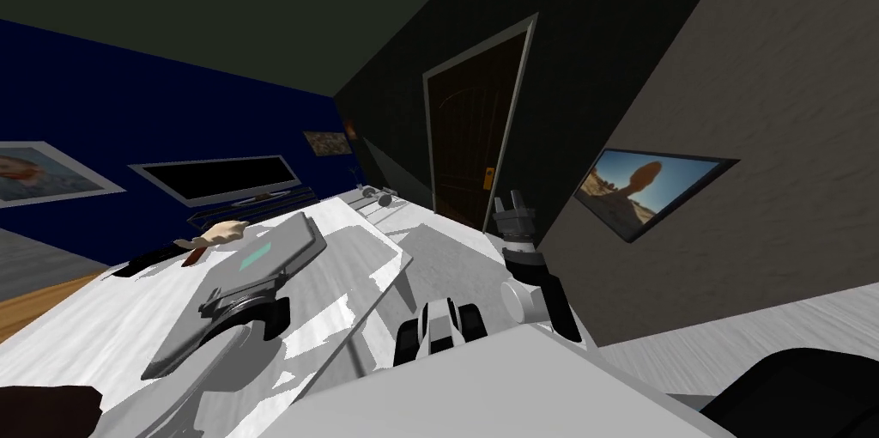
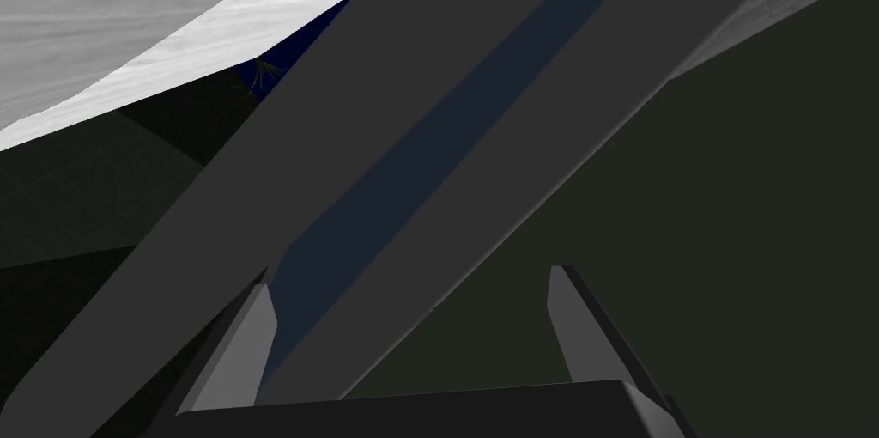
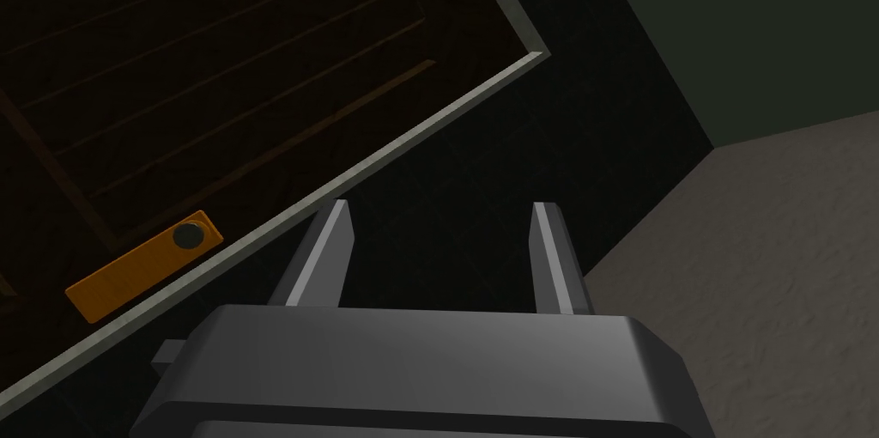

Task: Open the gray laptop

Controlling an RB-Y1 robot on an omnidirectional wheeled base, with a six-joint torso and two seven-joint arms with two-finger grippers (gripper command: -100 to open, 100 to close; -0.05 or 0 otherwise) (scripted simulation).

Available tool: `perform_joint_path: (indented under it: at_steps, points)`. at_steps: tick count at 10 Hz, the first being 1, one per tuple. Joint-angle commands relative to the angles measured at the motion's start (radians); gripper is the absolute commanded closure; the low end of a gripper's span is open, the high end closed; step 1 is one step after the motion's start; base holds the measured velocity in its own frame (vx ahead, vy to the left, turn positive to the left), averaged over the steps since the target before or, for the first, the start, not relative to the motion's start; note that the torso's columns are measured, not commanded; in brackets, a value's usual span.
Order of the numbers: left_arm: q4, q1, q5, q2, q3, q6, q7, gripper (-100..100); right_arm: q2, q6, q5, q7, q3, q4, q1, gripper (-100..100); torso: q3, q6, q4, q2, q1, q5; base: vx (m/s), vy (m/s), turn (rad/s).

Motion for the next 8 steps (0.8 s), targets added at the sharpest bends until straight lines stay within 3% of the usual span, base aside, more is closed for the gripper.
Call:
perform_joint_path:
  at_steps: [1,3,4,5,8]
  points:
    - [-0.014,0.001,0.083,0.048,0.037,-0.029,-0.059,-100,0.0,0.0,0.0,0.0,0.0,0.0,0.0,0,0.0,0.0,0.0,0.0,0.001,0.001,0.023,-0.091,0.048]
    - [-0.025,-0.001,0.158,0.084,0.062,-0.047,-0.108,-100,0.0,0.0,0.0,0.0,0.0,0.0,0.0,0,0.0,0.0,0.0,0.0,0.001,0.0,0.023,-0.092,0.054]
    - [-0.023,-0.001,0.132,0.068,0.05,-0.035,-0.094,-100,0.0,0.0,0.0,0.0,0.0,0.0,0.0,0,0.0,0.0,0.0,-0.001,0.001,0.001,0.014,-0.04,0.009]
    - [-0.021,-0.002,0.134,0.069,0.051,-0.039,-0.097,0,0.0,0.0,0.0,0.0,0.0,0.0,0.0,0,0.0,0.0,0.0,0.0,0.004,0.002,0.003,-0.01,-0.006]
    - [-0.02,-0.002,0.134,0.068,0.049,-0.039,-0.097,0,0.0,0.0,0.0,0.0,0.0,0.0,0.0,0,0.0,-0.001,-0.001,0.0,0.003,0.002,0.0,0.0,0.0]
